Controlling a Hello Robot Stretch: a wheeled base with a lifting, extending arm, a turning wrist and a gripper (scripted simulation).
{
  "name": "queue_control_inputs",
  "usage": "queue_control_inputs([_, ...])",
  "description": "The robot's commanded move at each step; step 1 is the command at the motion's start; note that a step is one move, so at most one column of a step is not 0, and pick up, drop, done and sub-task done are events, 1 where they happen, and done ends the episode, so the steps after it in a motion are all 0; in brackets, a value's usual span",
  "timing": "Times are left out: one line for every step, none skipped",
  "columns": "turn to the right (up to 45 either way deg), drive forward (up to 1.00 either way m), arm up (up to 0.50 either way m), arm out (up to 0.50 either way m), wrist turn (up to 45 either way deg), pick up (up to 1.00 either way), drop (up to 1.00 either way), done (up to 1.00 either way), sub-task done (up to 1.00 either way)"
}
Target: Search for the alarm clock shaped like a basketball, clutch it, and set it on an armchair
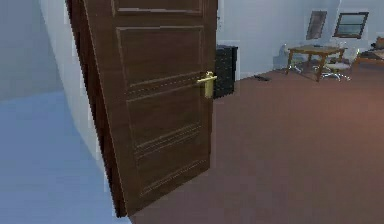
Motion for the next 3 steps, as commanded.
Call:
queue_control_inputs([42.0, 0.0, 0.0, 0.0, 0.0, 0.0, 0.0, 0.0, 0.0])
queue_control_inputs([0.0, 1.0, 0.0, 0.0, 0.0, 0.0, 0.0, 0.0, 0.0])
queue_control_inputs([0.0, 1.0, 0.0, 0.0, 0.0, 0.0, 0.0, 0.0, 0.0])
